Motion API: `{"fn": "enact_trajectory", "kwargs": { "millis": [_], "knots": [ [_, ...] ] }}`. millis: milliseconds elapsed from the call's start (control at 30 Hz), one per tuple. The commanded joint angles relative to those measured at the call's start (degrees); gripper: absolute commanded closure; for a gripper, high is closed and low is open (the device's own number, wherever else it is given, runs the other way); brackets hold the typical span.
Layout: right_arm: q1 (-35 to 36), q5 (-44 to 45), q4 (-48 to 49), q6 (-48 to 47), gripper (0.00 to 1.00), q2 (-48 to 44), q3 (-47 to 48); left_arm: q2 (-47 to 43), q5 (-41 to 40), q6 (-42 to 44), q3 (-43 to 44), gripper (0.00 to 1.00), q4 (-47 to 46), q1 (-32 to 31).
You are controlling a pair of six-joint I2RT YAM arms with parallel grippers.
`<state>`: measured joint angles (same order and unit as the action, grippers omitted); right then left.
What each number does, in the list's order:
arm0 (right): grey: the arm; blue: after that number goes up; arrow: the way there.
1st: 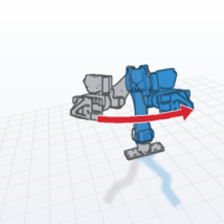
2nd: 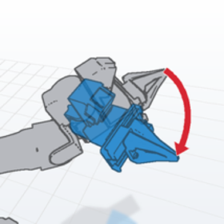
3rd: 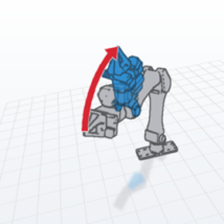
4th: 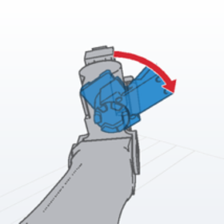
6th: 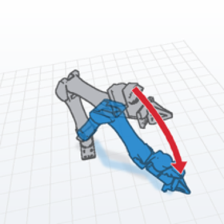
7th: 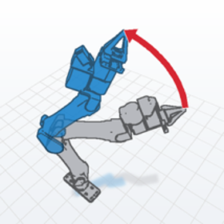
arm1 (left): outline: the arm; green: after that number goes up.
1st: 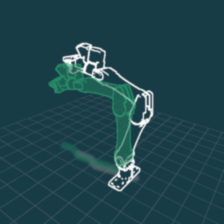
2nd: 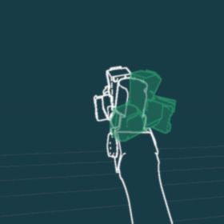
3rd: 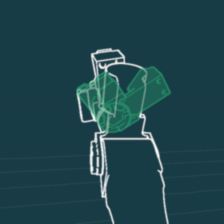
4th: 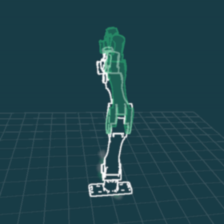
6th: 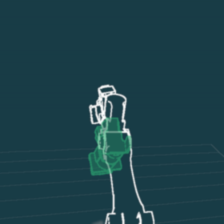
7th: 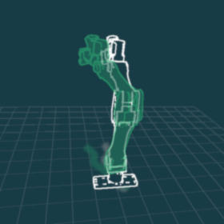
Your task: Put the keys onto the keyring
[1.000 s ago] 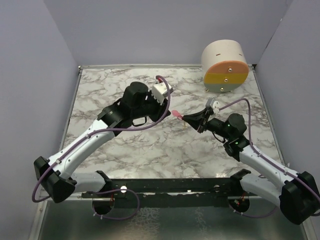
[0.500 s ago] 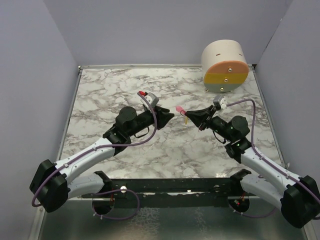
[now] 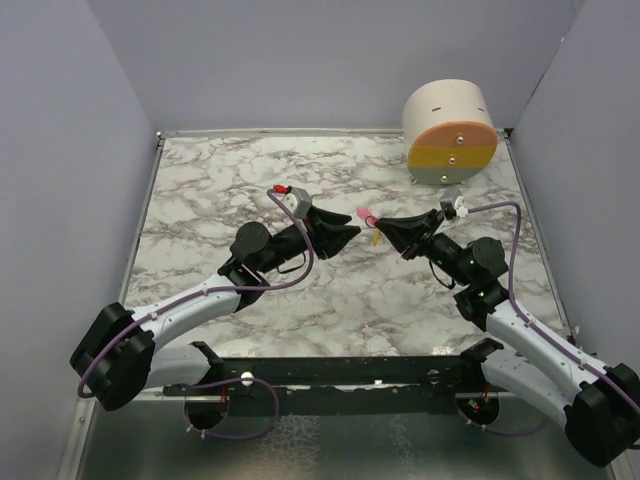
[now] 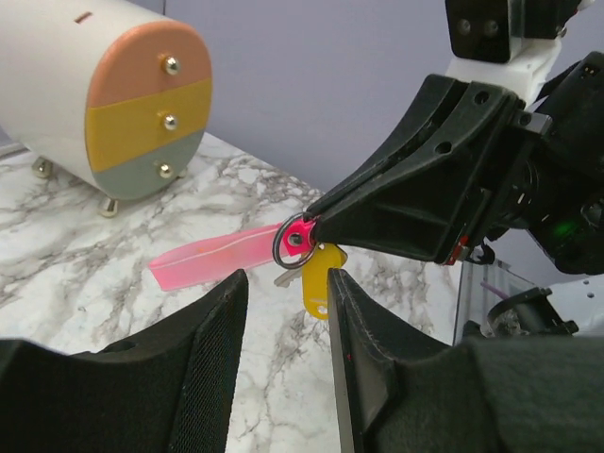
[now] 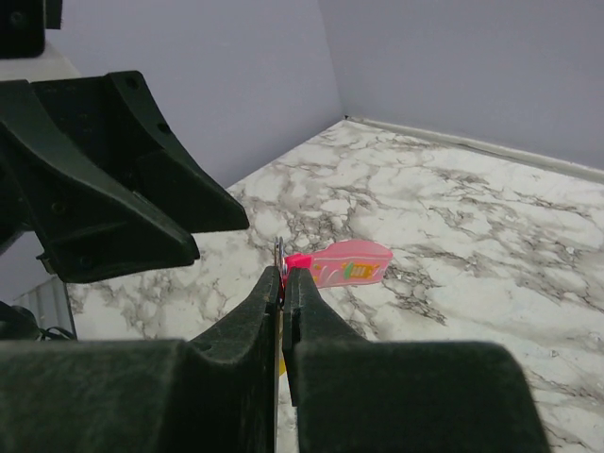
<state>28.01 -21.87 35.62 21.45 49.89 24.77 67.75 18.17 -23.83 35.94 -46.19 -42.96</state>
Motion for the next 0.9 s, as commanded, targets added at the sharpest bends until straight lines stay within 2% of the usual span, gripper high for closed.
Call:
{"fn": "enact_trajectory", "kwargs": {
  "millis": [0, 500, 867],
  "knots": [
    [-0.3, 1.6, 1.6, 1.1, 0.99, -1.6, -0.7, 2.9, 6.4, -3.5, 1.2, 0.58, -6.7, 0.0],
    [-0.3, 0.8, 1.4, 1.1, 0.99, -3.1, -1.0, 9.3, 11.1, -6.0, 2.5, 0.57, -15.3, 0.0],
    [-0.3, 0.0, 1.9, 1.4, 0.99, -3.2, -1.1, 11.4, 11.5, -7.1, 3.3, 0.57, -18.6, 0.0]
  ]
}}
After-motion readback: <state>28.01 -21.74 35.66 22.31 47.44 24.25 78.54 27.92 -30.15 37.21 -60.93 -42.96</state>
